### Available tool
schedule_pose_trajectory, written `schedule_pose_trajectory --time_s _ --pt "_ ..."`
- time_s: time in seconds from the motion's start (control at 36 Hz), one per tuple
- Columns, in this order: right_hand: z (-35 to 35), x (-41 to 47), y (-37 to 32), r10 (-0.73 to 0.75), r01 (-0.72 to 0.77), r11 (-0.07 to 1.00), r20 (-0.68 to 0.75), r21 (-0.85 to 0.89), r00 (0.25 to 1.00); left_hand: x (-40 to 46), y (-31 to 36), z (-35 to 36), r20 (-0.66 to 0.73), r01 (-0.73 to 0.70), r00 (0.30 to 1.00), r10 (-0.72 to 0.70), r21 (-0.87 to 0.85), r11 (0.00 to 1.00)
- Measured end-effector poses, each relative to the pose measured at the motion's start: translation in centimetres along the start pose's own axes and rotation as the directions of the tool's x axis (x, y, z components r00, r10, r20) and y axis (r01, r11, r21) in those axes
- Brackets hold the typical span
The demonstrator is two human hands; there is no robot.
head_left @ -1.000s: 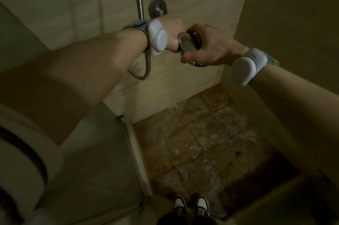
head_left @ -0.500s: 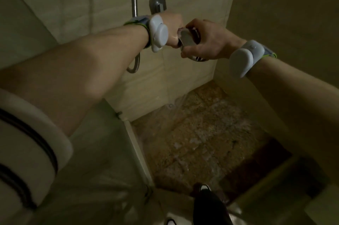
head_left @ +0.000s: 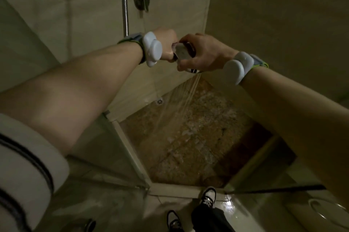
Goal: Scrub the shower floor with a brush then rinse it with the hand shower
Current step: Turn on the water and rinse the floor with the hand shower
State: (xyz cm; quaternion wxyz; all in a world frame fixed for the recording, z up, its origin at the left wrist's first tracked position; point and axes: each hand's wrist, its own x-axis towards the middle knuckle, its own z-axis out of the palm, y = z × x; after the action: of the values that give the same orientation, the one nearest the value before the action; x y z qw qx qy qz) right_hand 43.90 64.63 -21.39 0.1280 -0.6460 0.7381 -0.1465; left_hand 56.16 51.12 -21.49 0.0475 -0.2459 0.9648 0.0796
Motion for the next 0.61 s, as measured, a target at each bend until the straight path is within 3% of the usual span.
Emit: schedule_pose_trajectory --time_s 0.33,0.61 --pt "-1.1 -4.0 1.6 -0.003 0.003 1.000 0.006 -0.028 1.000 -0.5 4.1 1.6 0.009 -0.012 1.000 0.014 -0.175 0.985" --pt "-3.3 -4.8 3.1 -0.038 0.040 0.998 0.051 -0.047 0.998 0.3 6.3 1.8 -0.009 0.050 0.998 -0.054 -0.265 0.963"
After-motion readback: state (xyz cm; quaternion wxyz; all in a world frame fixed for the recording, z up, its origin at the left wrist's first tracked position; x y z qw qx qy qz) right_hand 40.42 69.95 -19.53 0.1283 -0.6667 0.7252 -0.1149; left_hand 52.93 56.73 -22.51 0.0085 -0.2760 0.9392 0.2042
